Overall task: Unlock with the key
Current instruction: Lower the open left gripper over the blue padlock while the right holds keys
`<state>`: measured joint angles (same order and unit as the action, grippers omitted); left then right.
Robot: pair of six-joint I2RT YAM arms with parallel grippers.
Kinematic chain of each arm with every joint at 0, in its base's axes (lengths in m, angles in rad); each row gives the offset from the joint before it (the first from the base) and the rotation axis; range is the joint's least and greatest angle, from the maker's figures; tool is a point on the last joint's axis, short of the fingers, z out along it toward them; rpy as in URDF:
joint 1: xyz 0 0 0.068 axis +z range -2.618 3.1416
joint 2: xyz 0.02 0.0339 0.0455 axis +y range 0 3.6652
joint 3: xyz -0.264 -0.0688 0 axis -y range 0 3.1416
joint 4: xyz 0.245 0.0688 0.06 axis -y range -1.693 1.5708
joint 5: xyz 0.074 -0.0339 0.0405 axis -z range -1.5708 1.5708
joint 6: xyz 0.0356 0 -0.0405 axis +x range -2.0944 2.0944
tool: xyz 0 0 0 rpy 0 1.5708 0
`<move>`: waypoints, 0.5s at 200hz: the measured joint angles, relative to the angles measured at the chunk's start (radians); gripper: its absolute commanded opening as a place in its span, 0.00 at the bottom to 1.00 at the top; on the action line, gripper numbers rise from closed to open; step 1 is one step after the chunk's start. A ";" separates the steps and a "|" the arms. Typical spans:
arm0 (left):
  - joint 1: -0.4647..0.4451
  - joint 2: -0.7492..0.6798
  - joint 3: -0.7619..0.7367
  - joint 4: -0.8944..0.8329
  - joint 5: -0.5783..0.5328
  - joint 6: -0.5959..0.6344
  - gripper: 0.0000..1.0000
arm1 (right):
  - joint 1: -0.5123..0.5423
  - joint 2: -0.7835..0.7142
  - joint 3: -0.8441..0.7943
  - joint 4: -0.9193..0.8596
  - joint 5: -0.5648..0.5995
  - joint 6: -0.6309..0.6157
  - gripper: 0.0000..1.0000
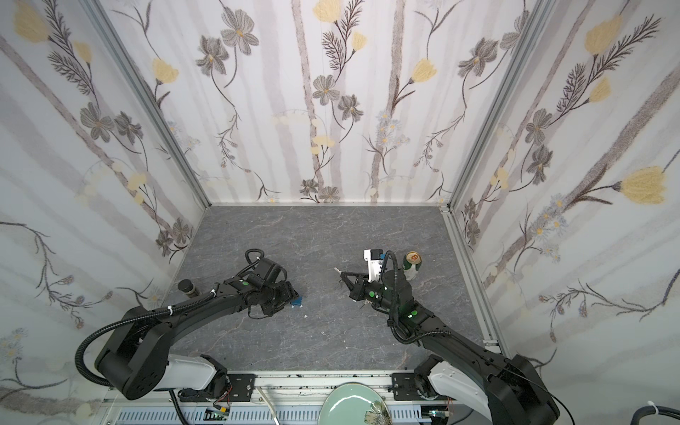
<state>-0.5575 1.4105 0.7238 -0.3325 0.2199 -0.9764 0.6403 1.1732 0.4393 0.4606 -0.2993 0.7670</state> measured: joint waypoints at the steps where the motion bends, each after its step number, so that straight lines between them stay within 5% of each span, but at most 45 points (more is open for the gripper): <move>1: 0.000 0.001 0.000 0.000 0.000 0.000 0.69 | 0.000 0.000 0.000 0.000 0.000 0.000 0.00; 100: -0.007 0.145 0.071 0.054 0.001 0.000 0.67 | 0.000 0.002 -0.017 0.004 0.011 0.003 0.00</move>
<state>-0.5648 1.5551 0.7944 -0.2787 0.2207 -0.9760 0.6403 1.1751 0.4221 0.4644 -0.2882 0.7696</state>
